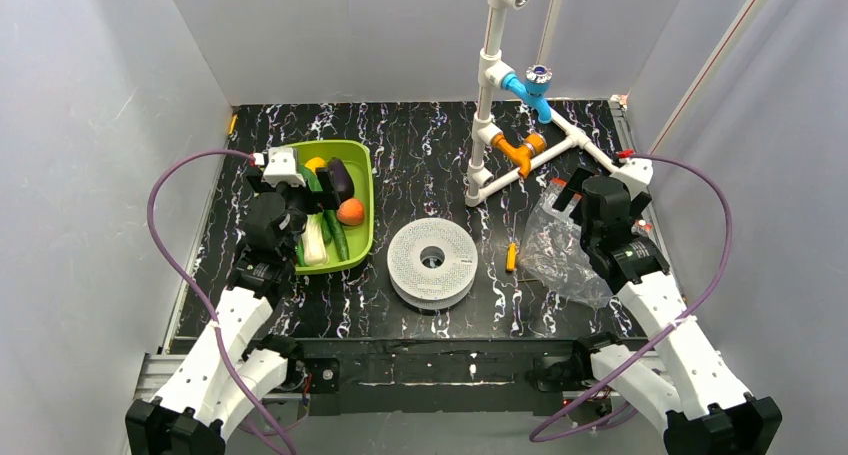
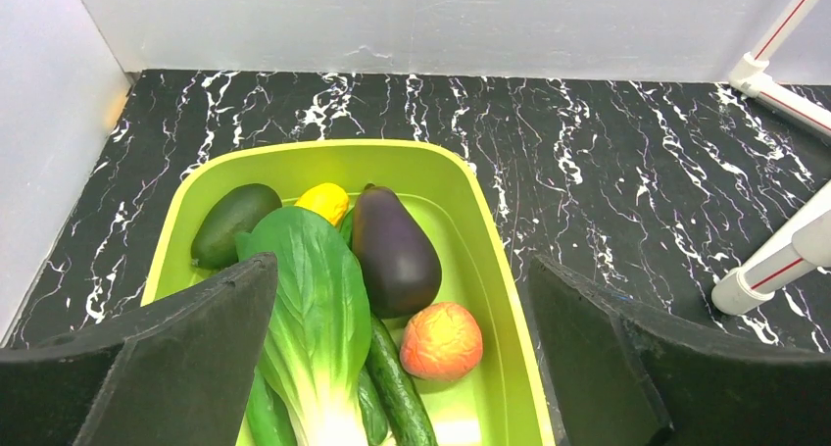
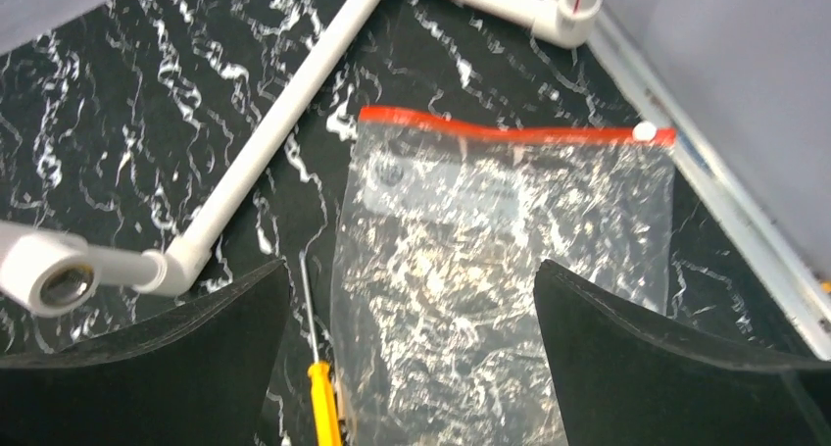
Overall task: Place the food in the zip-top bag and seal the zipper
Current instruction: Pick up the zipper food storage bag at the center of the board.
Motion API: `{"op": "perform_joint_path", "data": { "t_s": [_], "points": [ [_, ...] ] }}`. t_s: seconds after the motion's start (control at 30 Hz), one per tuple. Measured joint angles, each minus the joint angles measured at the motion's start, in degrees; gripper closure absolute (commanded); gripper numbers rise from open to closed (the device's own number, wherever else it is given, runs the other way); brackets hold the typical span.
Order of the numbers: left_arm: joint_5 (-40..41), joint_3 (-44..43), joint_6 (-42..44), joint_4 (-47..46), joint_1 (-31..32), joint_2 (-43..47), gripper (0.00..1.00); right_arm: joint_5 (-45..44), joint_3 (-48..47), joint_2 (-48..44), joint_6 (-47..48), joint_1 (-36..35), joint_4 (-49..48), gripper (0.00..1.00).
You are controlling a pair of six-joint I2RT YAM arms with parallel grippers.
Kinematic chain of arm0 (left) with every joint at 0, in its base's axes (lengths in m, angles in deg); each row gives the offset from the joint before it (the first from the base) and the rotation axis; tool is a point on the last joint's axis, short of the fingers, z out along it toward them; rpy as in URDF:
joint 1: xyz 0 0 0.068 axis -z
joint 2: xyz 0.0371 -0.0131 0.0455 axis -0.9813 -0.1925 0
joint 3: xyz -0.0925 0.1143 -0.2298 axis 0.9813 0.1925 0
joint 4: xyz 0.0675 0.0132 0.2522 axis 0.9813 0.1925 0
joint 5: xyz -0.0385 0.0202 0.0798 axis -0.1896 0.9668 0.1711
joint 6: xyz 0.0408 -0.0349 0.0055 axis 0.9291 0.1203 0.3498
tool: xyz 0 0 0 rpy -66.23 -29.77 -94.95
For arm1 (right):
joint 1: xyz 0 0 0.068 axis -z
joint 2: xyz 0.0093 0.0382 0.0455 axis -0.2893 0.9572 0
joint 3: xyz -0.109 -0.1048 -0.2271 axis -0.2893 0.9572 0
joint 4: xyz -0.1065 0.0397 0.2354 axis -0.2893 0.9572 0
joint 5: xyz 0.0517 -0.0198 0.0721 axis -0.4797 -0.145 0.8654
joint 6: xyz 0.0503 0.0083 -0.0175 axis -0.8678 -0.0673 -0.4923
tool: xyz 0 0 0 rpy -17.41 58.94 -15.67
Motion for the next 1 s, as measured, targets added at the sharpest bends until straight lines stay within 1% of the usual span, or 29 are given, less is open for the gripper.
{"op": "perform_joint_path", "data": {
  "t_s": [0.17, 0.37, 0.47, 0.63, 0.67, 0.7, 0.77, 1.0],
  "points": [
    [1.74, -0.98, -0.24, 0.32, 0.8, -0.77, 0.01, 4.96, 0.38, -1.13, -3.69, 0.0, 2.91, 0.0],
    [3.97, -2.64, -0.7, 1.47, 2.45, -2.87, 0.0, 11.88, 2.01, -0.81, -5.87, 0.0, 3.33, 0.0],
    [4.66, -3.82, -0.85, 2.84, 3.86, -3.87, 0.01, 13.96, 2.64, 0.48, -6.88, 0.0, 3.41, 0.0],
    [5.68, -4.46, -0.89, 3.8, 5.87, -4.31, 0.01, 16.37, 2.63, 5.94, -9.18, 0.91, 4.4, 0.0],
    [5.66, -4.48, -0.87, 3.94, 6.15, -4.41, 0.01, 17.11, 2.48, 7.5, -9.61, 1.62, 4.6, 0.0],
    [5.41, -4.77, -0.87, 4.6, 6.67, -4.87, 0.01, 19.32, 1.77, 11.24, -10.35, 3.85, 5.04, 0.0],
    [5.31, -4.87, -0.87, 4.66, 6.74, -5.03, 0.01, 19.52, 1.67, 11.68, -10.44, 4.06, 5.08, 0.0],
    [0.45, -7.67, -1.25, 7.57, 7.5, -7.86, 0.01, 23.11, -2.04, 21.34, -11.18, 6.72, 5.13, 0.0]
  ]
}}
